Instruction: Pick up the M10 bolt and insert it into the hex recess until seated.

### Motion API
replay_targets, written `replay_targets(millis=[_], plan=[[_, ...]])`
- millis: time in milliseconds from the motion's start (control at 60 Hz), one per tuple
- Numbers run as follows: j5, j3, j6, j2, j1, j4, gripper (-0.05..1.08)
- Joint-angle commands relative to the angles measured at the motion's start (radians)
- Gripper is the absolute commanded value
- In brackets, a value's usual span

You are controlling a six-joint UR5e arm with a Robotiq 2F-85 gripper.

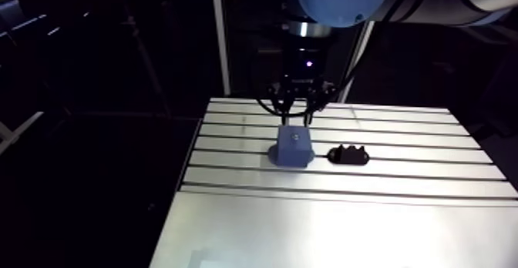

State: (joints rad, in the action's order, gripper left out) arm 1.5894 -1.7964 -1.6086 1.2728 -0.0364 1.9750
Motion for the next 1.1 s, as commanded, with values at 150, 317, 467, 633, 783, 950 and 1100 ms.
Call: replay_targets(millis=[150,317,467,633,783,950,1100], plan=[[0.008,0.097,-0.036,0.081,0.006,-0.160,0.00],[0.005,0.198,-0.046,0.117,0.006,-0.276,0.02],[-0.002,0.235,-0.039,0.141,0.006,-0.315,0.01],[0.000,0.268,-0.034,0.166,0.006,-0.357,0.01],[-0.001,0.297,-0.034,0.186,0.007,-0.380,0.01],[-0.001,0.314,-0.034,0.202,0.006,-0.397,0.01],[-0.001,0.312,-0.034,0.202,0.009,-0.399,0.01]])
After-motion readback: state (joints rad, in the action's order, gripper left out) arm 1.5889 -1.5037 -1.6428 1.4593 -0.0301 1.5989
